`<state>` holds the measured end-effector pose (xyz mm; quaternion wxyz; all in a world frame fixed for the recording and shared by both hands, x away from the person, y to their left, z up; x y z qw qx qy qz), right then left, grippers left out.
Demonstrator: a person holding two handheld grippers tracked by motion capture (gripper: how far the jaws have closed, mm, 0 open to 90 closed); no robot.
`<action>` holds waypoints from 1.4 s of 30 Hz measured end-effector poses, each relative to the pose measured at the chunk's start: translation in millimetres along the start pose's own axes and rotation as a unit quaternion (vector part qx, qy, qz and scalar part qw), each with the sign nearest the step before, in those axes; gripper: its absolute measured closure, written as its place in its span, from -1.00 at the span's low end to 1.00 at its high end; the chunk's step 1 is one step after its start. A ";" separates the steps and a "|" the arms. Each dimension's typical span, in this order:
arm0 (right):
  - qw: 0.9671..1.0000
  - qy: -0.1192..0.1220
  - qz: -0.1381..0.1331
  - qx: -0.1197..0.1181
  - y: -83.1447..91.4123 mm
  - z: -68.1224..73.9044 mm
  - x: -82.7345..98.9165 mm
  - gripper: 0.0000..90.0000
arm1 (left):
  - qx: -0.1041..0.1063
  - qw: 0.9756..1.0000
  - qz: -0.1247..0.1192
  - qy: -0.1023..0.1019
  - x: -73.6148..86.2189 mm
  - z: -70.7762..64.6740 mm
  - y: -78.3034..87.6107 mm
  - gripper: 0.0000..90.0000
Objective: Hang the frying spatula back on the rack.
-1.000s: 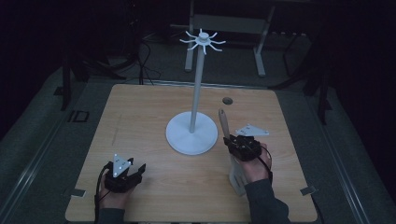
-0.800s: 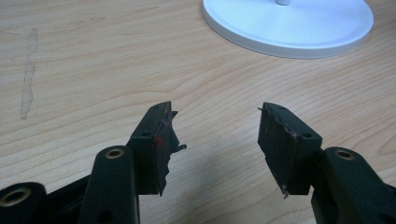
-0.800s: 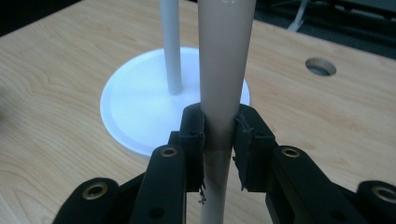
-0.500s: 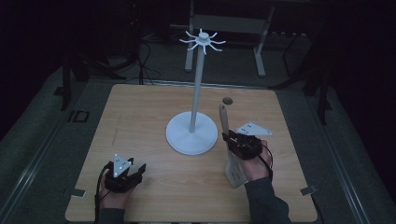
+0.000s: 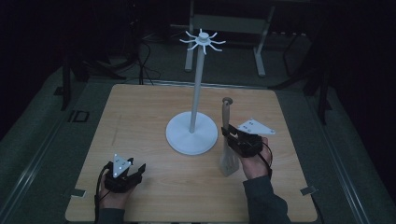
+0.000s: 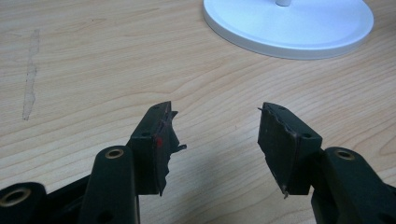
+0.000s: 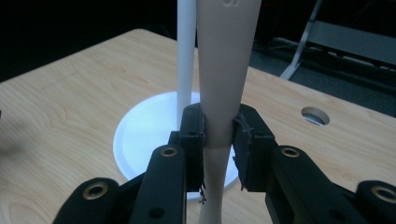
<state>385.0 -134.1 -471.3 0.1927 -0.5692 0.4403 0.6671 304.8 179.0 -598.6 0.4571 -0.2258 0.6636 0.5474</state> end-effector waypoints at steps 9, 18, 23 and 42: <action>1.000 -0.012 -0.019 -0.005 0.1 -0.1 -8.1 0.66 | -0.001 1.000 0.002 -0.001 0.3 0.0 -1.1 0.01; 0.999 -0.015 -0.044 -0.014 0.1 1.6 -22.1 0.66 | -0.001 1.000 0.002 0.003 0.3 0.1 -1.2 0.01; 0.999 -0.009 -0.048 -0.014 -1.9 1.8 -30.7 0.66 | -0.001 1.000 0.002 0.003 0.4 0.3 -1.5 0.01; 0.997 -0.002 -0.070 -0.018 -6.9 1.9 -67.6 0.66 | -0.005 1.000 -0.001 0.007 -0.4 3.4 -0.1 0.01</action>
Point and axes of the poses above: each handheld gripper's, and its own axes: y roughly backward along the jaws, x roughly out of its underside, z roughly to its left, the point moved 9 cm from there along -y, roughly forward along the jaws, and after that the axes turned 3 degrees about -z, right-handed, at the moved point
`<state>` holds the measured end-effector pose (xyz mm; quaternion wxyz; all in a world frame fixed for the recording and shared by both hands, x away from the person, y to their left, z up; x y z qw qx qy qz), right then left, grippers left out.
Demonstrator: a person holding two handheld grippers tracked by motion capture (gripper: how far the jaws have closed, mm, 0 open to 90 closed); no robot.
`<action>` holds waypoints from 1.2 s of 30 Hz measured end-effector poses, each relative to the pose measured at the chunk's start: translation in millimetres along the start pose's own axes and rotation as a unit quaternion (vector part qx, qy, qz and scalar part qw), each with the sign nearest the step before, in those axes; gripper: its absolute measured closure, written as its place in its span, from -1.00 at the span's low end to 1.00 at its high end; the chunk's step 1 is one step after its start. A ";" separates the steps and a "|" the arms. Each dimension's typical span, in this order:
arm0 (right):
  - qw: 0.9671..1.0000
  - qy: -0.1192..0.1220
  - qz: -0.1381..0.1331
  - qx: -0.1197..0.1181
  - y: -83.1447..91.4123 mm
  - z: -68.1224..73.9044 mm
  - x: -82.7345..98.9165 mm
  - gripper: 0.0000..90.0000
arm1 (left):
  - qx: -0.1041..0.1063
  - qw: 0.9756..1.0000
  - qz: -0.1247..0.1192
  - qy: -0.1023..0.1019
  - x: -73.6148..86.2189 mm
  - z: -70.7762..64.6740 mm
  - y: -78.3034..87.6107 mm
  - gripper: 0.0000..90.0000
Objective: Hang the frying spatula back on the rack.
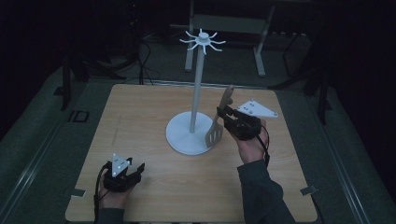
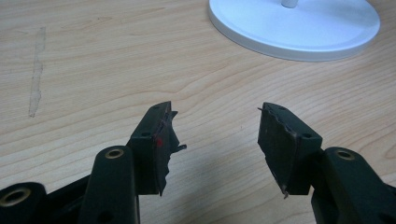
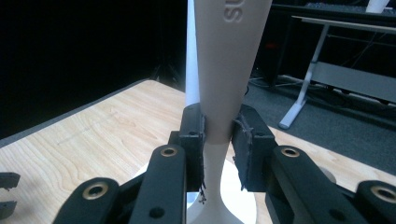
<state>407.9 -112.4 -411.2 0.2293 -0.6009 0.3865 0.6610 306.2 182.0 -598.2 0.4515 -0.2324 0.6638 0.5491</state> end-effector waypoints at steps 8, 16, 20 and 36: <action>1.000 -0.001 -0.007 -0.001 -2.9 -2.6 -11.9 0.66 | -0.001 1.000 0.000 0.000 -0.1 0.1 -0.1 0.01; 1.000 -0.006 -0.012 -0.009 -3.9 -10.5 -21.1 0.66 | 0.000 1.000 0.000 0.001 -0.1 0.2 -0.3 0.01; 1.000 0.000 -0.010 -0.008 -3.6 -13.9 -25.1 0.66 | -0.001 1.000 0.001 0.000 0.0 0.0 -0.4 0.01; 1.000 0.005 -0.013 -0.016 -7.8 -20.9 -49.8 0.66 | 0.000 1.000 0.002 0.000 0.2 -0.2 -0.5 0.01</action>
Point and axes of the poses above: each handheld gripper's, and its own axes: y roughly backward along the jaws, x roughly out of its underside, z roughly to its left, the point moved 9 cm from there along -y, roughly forward along the jaws, and after that the axes turned 3 degrees about -z, right-handed, at the moved point
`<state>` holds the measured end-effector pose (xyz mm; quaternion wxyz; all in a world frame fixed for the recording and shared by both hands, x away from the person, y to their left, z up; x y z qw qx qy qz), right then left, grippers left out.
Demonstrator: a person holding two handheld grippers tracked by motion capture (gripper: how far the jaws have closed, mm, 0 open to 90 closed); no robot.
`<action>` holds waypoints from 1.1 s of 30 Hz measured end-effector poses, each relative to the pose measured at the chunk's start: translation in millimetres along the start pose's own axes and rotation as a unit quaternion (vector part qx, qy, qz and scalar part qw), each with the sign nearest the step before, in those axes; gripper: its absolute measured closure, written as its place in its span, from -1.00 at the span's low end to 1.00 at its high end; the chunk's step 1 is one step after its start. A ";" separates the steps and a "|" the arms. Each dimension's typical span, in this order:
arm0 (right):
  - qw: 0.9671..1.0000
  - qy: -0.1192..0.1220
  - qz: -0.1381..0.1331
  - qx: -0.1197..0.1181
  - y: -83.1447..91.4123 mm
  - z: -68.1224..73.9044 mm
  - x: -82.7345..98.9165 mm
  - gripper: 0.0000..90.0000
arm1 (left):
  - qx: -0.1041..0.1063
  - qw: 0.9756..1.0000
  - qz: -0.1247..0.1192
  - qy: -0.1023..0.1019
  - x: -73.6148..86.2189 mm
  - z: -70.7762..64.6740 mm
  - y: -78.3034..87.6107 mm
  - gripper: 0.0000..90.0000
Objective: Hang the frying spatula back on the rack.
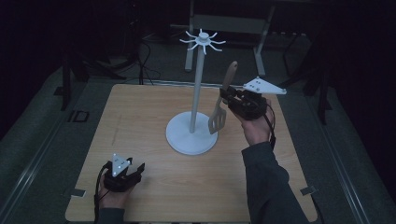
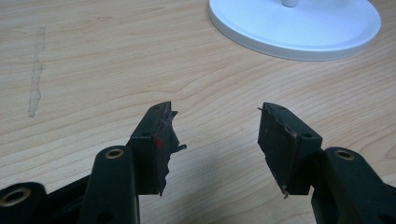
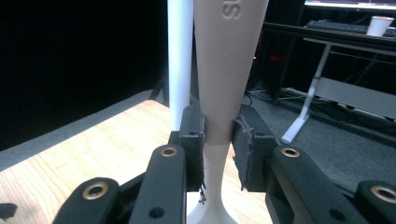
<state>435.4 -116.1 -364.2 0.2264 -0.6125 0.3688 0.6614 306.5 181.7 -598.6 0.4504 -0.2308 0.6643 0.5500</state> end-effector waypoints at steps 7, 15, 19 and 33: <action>1.000 -0.010 -0.005 -0.015 -3.0 -1.6 -9.2 0.66 | 0.001 1.000 0.000 0.000 0.0 -0.1 -0.2 0.01; 0.999 -0.015 0.001 -0.028 -6.1 -3.6 -16.2 0.66 | 0.000 1.000 0.001 -0.001 0.2 -0.4 -0.6 0.01; 0.999 -0.013 0.009 -0.029 -10.8 -5.6 -19.0 0.66 | 0.001 1.000 0.000 0.001 0.0 -0.5 -0.7 0.01; 0.999 -0.004 0.024 -0.045 -24.5 5.4 -23.1 0.66 | -0.001 1.000 -0.002 0.004 -0.4 1.6 0.1 0.01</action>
Point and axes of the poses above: each handheld gripper's, and its own axes: y roughly backward along the jaws, x roughly out of its underside, z roughly to its left, the point moved 9 cm from there along -y, roughly forward along the jaws, and after that the axes turned 3 degrees about -z, right-handed, at the moved point
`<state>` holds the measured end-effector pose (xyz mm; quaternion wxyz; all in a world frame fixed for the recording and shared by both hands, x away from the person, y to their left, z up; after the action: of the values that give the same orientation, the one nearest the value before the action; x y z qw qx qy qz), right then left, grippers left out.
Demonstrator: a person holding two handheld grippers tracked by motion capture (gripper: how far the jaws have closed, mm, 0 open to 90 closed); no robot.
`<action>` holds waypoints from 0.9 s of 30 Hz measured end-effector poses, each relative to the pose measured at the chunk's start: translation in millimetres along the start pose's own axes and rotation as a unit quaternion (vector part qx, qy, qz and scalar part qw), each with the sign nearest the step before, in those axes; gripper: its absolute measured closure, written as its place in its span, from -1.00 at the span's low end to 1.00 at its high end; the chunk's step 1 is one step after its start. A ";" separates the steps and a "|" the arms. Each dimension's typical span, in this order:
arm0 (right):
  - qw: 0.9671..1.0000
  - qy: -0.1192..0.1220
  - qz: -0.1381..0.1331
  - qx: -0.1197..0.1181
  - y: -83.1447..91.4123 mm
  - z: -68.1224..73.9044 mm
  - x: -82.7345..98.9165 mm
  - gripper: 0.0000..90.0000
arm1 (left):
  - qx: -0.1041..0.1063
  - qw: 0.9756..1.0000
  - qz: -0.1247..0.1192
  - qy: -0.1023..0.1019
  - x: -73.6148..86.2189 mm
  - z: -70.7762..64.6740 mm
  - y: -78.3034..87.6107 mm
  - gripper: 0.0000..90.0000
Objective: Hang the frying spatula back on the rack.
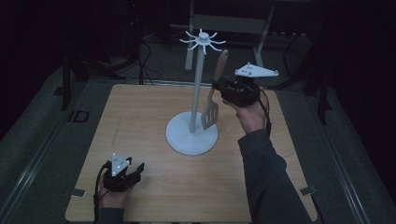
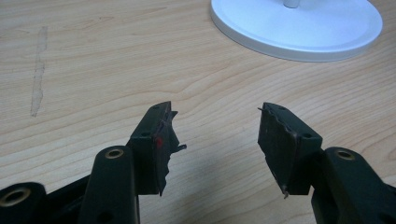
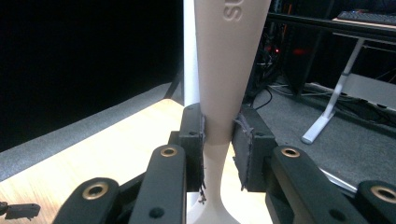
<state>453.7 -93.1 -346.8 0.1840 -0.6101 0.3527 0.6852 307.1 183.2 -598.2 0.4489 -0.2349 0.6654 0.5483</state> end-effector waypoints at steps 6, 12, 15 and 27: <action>1.000 0.003 0.001 0.000 -3.5 2.0 -4.0 0.66 | 0.000 1.000 0.000 0.000 -0.1 0.4 0.0 0.01; 1.000 0.003 0.007 0.002 -6.9 1.2 -4.3 0.66 | -0.001 1.000 0.000 0.000 -0.2 1.1 0.6 0.01; 1.000 -0.001 0.008 0.005 -7.5 -0.4 -3.9 0.66 | -0.001 1.000 0.000 0.000 0.0 1.2 0.5 0.01; 1.000 0.002 0.016 0.003 -13.0 -0.3 -8.6 0.66 | -0.001 1.000 0.000 0.000 -0.3 1.4 0.5 0.01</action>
<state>464.4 -82.9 -341.9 0.1740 -0.6051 0.3650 0.6858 307.3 184.6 -597.7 0.4484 -0.2356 0.6649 0.5490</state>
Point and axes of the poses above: each handheld gripper's, and its own axes: y roughly backward along the jaws, x roughly out of its underside, z roughly to its left, the point moved 9 cm from there along -y, roughly forward along the jaws, and after that the axes turned 3 degrees about -z, right-handed, at the moved point
